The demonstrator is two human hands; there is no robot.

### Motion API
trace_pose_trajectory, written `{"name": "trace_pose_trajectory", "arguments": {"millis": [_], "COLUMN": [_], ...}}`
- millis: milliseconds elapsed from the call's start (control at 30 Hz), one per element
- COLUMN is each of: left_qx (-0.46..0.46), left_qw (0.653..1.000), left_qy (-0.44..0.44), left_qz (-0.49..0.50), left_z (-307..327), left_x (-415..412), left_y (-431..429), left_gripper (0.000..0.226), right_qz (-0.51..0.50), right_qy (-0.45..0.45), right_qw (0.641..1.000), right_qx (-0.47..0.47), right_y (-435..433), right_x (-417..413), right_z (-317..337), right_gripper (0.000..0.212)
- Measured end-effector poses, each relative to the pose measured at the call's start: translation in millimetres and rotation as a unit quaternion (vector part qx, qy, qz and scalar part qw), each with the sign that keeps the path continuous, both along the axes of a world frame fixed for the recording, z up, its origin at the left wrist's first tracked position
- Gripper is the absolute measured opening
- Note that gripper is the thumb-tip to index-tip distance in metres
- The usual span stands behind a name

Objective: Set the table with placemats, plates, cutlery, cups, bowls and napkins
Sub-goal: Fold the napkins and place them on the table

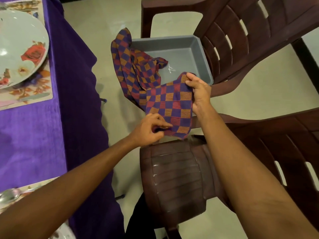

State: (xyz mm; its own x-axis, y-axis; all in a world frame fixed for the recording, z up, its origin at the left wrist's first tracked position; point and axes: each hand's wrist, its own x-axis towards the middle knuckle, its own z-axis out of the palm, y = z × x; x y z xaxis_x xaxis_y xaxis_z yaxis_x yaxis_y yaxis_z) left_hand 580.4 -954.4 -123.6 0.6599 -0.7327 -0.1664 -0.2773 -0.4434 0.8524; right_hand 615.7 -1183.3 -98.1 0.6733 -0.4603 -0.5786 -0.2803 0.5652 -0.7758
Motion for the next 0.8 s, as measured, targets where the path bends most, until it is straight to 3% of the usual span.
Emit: {"name": "trace_pose_trajectory", "arguments": {"millis": [100,233,533,700,800], "left_qx": [-0.053,-0.019,0.078,0.114,0.106], "left_qw": [0.986,0.961,0.982,0.975,0.975], "left_qy": [0.086,-0.010,-0.131,-0.177,-0.180], "left_qz": [0.136,0.277,0.112,0.069,0.081], "left_z": [-3,-4,22,40,53], "left_x": [18,53,105,102,85], "left_y": [3,7,-1,7,24], "left_gripper": [0.037,0.045,0.070,0.028,0.029], "right_qz": [0.084,0.178,0.303,0.300,0.221], "right_qy": [-0.034,-0.056,-0.142,-0.179,-0.147], "right_qw": [0.996,0.980,0.939,0.936,0.961], "right_qx": [-0.021,-0.072,-0.072,-0.032,-0.075], "right_y": [-4,-6,7,7,-6], "right_x": [4,2,2,-8,-24], "right_z": [14,29,79,101,108], "right_gripper": [0.045,0.055,0.065,0.063,0.056]}}
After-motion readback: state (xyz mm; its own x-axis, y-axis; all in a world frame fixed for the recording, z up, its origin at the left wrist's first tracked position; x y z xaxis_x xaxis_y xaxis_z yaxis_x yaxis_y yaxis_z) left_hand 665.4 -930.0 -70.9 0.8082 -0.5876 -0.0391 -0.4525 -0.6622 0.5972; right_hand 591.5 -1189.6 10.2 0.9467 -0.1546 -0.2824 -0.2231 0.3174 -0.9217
